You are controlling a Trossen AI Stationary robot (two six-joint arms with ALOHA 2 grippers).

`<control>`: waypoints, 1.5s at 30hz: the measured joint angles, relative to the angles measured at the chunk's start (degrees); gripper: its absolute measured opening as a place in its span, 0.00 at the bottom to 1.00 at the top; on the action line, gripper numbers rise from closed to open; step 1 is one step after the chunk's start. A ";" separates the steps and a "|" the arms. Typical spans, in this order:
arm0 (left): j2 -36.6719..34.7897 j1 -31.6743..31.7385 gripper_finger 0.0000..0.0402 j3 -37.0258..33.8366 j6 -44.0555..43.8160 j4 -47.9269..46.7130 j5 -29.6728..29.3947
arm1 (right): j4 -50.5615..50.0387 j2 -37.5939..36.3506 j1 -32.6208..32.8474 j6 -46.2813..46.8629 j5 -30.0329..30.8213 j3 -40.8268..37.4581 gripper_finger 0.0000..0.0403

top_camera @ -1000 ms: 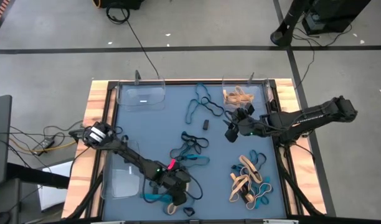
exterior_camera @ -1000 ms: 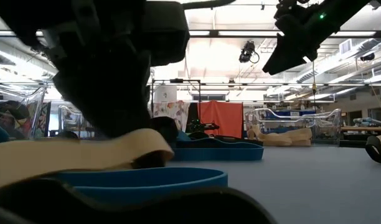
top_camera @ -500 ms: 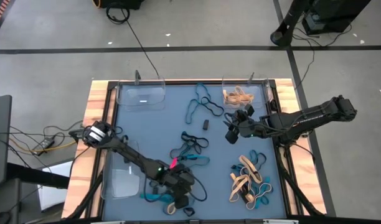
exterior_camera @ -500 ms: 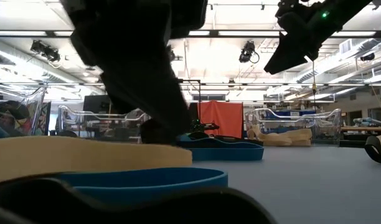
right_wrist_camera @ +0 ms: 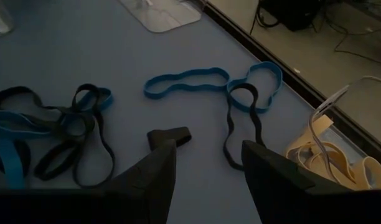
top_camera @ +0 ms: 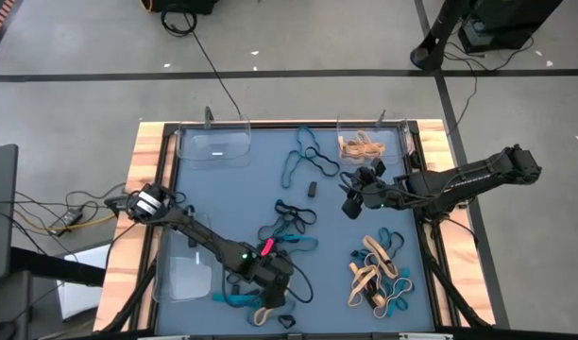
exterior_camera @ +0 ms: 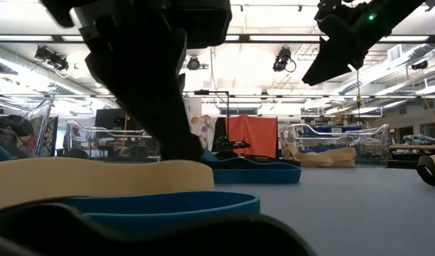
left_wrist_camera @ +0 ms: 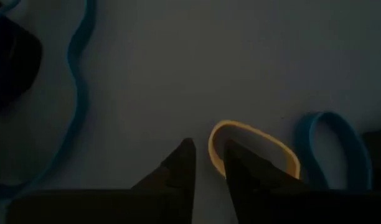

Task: Sort rubber bands into baskets
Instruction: Put the yellow rubber band into the top right transparent bin

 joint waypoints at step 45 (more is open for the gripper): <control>3.79 5.84 0.02 14.35 15.55 -12.49 -8.13 | 31.47 26.24 14.28 -4.86 -19.85 -0.04 0.52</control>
